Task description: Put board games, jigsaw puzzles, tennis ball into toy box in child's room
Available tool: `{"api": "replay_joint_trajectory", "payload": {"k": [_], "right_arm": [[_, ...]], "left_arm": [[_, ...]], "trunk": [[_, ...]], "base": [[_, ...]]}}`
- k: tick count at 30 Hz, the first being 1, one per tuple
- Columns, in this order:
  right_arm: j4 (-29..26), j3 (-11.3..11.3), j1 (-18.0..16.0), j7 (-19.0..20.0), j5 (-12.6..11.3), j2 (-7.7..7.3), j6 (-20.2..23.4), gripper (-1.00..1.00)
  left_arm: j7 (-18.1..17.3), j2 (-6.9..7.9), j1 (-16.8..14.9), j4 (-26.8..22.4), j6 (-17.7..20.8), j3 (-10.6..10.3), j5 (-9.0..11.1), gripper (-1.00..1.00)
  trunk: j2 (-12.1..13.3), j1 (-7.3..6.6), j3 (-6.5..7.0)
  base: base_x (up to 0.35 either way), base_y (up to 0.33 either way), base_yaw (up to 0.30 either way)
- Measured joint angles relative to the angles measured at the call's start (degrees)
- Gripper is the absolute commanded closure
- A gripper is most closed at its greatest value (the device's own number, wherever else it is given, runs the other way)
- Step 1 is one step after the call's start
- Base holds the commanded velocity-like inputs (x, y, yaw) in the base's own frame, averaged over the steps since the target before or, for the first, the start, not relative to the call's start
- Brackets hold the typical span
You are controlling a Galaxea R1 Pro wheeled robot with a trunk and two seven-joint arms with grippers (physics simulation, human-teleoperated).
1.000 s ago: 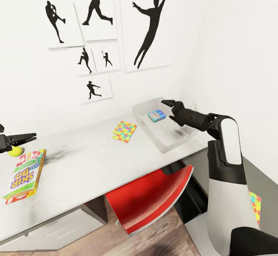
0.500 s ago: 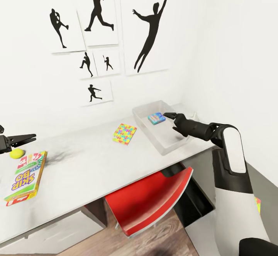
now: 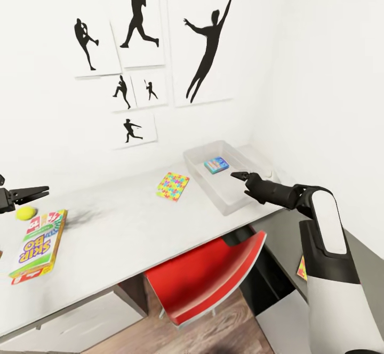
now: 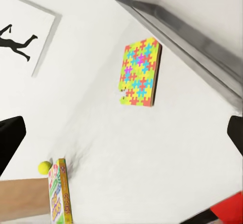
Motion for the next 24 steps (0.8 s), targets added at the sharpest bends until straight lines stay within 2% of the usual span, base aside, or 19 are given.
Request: {"api": "replay_joint_trajectory", "payload": {"k": [6,24], "right_arm": [[0.0,0.0,0.3,0.0,-0.1,-0.07,0.1,-1.00],[0.0,0.0,1.0,0.2,0.0,-0.08,0.0,-1.00]], "left_arm": [[0.0,-0.05,0.0,0.0,0.0,0.0,-0.2,-1.00],[0.0,-0.05,0.1,0.1,-0.2,-0.1,-0.4,-1.00]], "trunk": [[0.0,-0.01,0.01],[0.0,0.00,0.11]], "base": [[-0.102,0.067,-0.206],[-0.111,0.092,-0.280]]}}
